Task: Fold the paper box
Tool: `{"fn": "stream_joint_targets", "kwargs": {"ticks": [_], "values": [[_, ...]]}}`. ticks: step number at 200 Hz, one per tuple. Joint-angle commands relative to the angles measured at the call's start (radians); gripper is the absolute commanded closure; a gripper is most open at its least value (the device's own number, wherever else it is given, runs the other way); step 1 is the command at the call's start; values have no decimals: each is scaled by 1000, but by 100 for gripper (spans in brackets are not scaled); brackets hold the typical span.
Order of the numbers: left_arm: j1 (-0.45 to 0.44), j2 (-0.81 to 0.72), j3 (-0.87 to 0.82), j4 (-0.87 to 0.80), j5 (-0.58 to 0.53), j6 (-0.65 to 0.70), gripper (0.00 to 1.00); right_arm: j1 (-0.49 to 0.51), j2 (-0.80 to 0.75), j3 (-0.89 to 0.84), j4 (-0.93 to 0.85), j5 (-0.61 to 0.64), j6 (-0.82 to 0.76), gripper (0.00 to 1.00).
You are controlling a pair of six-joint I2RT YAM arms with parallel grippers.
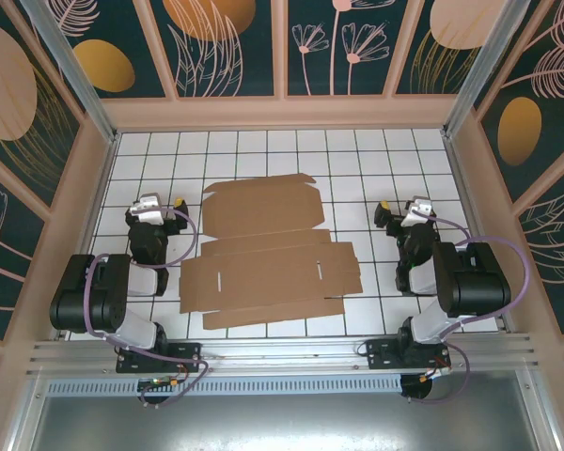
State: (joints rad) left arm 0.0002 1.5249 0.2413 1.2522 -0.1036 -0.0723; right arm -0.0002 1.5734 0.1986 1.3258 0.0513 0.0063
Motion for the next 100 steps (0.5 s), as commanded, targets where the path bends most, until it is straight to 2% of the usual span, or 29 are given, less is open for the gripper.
{"fn": "stream_joint_targets", "kwargs": {"ticks": [1, 100], "values": [[7, -5, -4, 20, 18, -11, 1, -6, -8, 16, 7, -6, -8, 1], [7, -3, -3, 21, 18, -11, 1, -9, -8, 20, 2, -15, -6, 1]]}}
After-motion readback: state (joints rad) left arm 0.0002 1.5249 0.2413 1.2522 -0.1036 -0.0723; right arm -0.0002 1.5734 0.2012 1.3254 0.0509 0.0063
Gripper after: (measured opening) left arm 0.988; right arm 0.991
